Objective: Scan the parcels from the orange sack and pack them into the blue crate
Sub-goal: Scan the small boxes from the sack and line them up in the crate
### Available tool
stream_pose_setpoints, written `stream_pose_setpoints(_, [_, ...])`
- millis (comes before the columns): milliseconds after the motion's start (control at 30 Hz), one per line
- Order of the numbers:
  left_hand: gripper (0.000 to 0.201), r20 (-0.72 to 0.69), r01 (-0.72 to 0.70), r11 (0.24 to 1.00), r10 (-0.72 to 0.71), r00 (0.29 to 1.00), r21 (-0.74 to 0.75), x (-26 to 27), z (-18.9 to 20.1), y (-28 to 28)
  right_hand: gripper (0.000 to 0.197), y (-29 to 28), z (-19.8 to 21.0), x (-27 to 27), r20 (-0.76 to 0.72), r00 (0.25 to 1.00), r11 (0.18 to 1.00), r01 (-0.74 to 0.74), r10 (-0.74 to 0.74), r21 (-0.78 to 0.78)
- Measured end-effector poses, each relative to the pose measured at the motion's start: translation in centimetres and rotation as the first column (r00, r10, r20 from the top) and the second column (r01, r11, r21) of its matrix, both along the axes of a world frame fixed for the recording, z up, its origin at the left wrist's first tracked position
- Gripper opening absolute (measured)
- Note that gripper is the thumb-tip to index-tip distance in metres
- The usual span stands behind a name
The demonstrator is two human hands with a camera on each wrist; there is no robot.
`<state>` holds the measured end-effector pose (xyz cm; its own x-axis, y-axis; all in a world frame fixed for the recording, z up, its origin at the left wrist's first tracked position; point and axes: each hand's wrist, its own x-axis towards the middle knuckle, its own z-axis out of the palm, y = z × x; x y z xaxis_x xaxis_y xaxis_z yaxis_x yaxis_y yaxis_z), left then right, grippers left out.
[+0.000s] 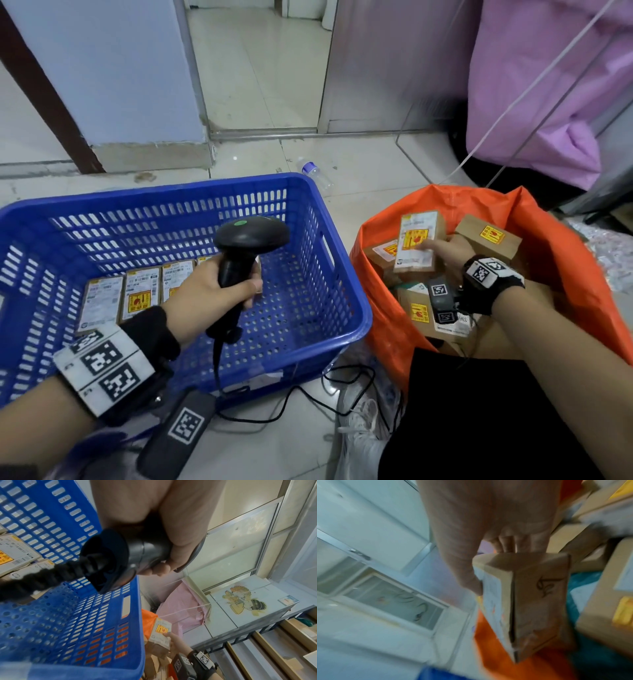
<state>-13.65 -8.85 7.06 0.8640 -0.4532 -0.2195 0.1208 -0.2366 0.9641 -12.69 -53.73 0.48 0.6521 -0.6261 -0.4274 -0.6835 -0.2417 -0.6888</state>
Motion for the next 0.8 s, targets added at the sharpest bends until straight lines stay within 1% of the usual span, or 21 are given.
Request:
stream_pose_setpoints(67, [0.007,0.008,-0.040,0.999,0.040,0.999,-0.029,0.3,0.3,0.4,0.038,3.3,2.0,0.3,0.112,0.990,0.985,-0.099,0.084,0.139])
stream_pose_setpoints(100, [0.008,0.010,-0.060,0.997,0.060,0.998,-0.044,0.4,0.4,0.6,0.029,5.0,2.8,0.4,0.147,0.980,0.972,-0.160,0.135,0.175])
stream_pose_setpoints(133, [0.009,0.005,-0.080,0.995,0.081,0.997,-0.060,0.5,0.7,0.7,0.027,7.0,3.7,0.5,0.168,0.967,0.953,-0.224,0.191,0.204])
stream_pose_setpoints(200, [0.011,-0.002,-0.122,0.988,0.122,0.993,-0.090,0.6,1.0,1.2,0.030,10.3,5.1,0.8,0.212,0.936,0.905,-0.330,0.279,0.267])
stream_pose_setpoints(300, [0.012,-0.001,-0.165,0.980,0.166,0.986,-0.110,0.5,1.4,2.1,0.018,15.5,6.8,1.1,0.275,0.895,0.840,-0.431,0.351,0.331])
stream_pose_setpoints(400, [0.011,0.017,-0.183,0.979,0.185,0.983,-0.089,0.2,1.5,3.2,0.024,20.0,6.9,2.3,0.318,0.860,0.802,-0.495,0.399,0.334])
stream_pose_setpoints(467, [0.011,0.030,-0.192,0.979,0.194,0.980,-0.064,0.1,1.4,4.0,0.030,22.5,5.9,3.8,0.309,0.860,0.785,-0.501,0.406,0.365])
stream_pose_setpoints(567, [0.012,0.028,-0.237,0.971,0.238,0.971,-0.022,0.3,0.5,5.7,0.060,26.0,3.9,5.4,0.248,0.862,0.757,-0.506,0.441,0.413])
stream_pose_setpoints(633, [0.013,0.003,-0.274,0.961,0.275,0.962,-0.014,0.3,0.0,6.8,0.088,27.2,1.7,6.6,0.234,0.859,0.737,-0.511,0.455,0.443])
stream_pose_setpoints(667, [0.013,-0.008,-0.291,0.957,0.291,0.957,-0.006,0.3,-0.1,7.2,0.097,27.8,1.0,6.9,0.235,0.856,0.734,-0.516,0.461,0.441])
stream_pose_setpoints(700, [0.014,-0.017,-0.307,0.952,0.307,0.952,0.006,0.3,-0.3,7.5,0.097,28.4,0.1,7.2,0.243,0.856,0.738,-0.517,0.456,0.434])
stream_pose_setpoints(800, [0.011,-0.041,-0.340,0.940,0.340,0.939,0.018,0.0,-0.2,8.3,0.071,30.1,0.0,6.8,0.224,0.870,0.754,-0.493,0.440,0.434])
